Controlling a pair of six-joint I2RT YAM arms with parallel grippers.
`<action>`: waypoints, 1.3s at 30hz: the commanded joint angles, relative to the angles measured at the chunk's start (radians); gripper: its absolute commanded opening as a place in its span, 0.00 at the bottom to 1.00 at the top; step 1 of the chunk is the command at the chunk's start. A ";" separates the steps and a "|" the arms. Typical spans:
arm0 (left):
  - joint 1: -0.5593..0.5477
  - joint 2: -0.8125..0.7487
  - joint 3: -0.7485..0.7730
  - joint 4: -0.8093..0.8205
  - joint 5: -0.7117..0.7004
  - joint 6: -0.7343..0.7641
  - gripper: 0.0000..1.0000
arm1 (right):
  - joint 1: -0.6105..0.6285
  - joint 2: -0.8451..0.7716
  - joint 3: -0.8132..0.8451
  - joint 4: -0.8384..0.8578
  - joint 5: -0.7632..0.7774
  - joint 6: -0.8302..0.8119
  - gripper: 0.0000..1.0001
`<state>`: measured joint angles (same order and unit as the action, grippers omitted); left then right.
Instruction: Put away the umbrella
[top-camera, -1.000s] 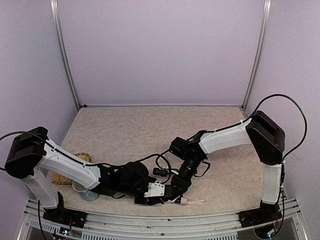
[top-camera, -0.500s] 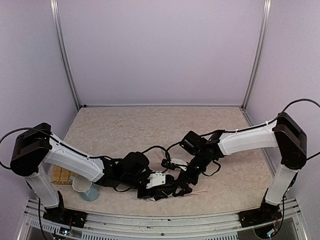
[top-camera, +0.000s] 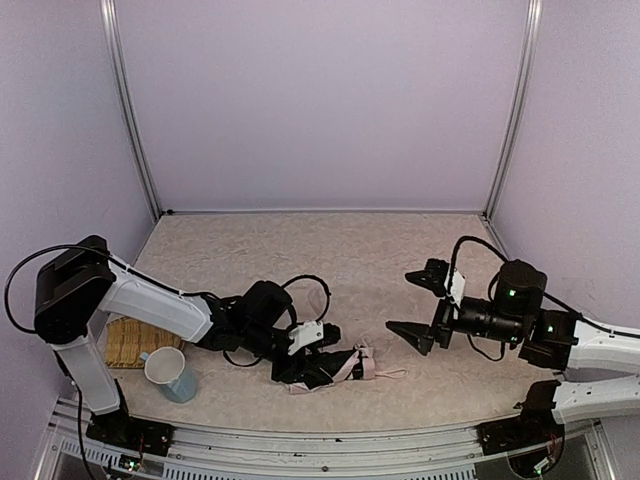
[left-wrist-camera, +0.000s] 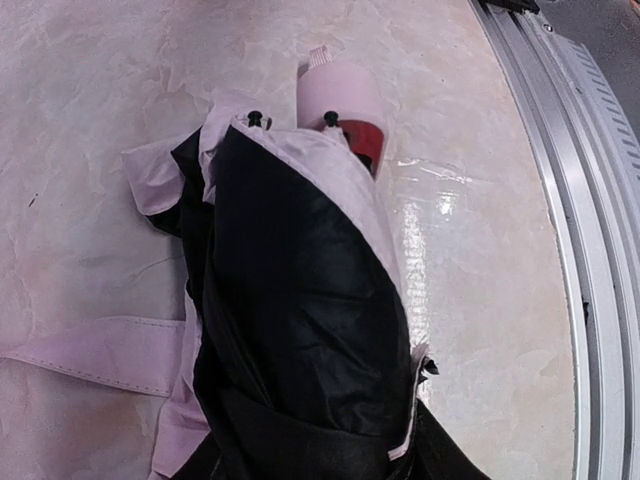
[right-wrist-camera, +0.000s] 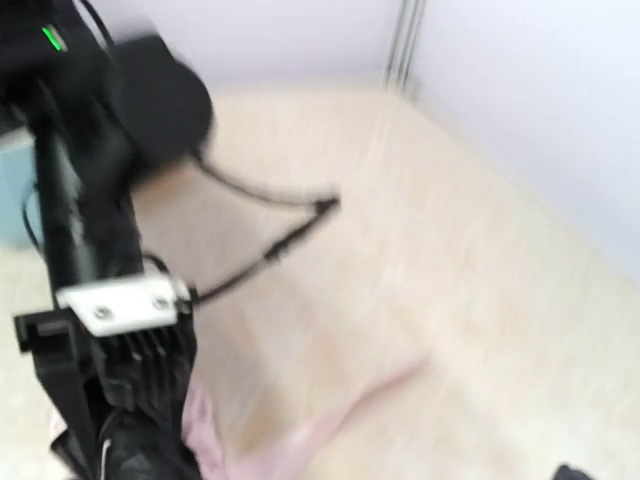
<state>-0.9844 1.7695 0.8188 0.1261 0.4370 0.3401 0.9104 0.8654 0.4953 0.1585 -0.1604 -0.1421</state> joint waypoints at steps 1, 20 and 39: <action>0.032 0.062 0.005 -0.171 0.089 -0.026 0.36 | 0.008 -0.035 -0.101 0.244 -0.120 -0.131 0.96; 0.081 0.213 0.152 -0.344 0.257 -0.029 0.33 | 0.318 0.651 0.181 -0.068 0.384 -0.547 1.00; 0.103 0.072 0.052 -0.094 0.320 -0.061 0.75 | 0.318 0.862 0.281 -0.228 0.298 -0.456 0.20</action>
<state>-0.8860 1.9076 0.9607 -0.0181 0.7860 0.3115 1.2221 1.7054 0.7902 0.0383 0.1947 -0.6556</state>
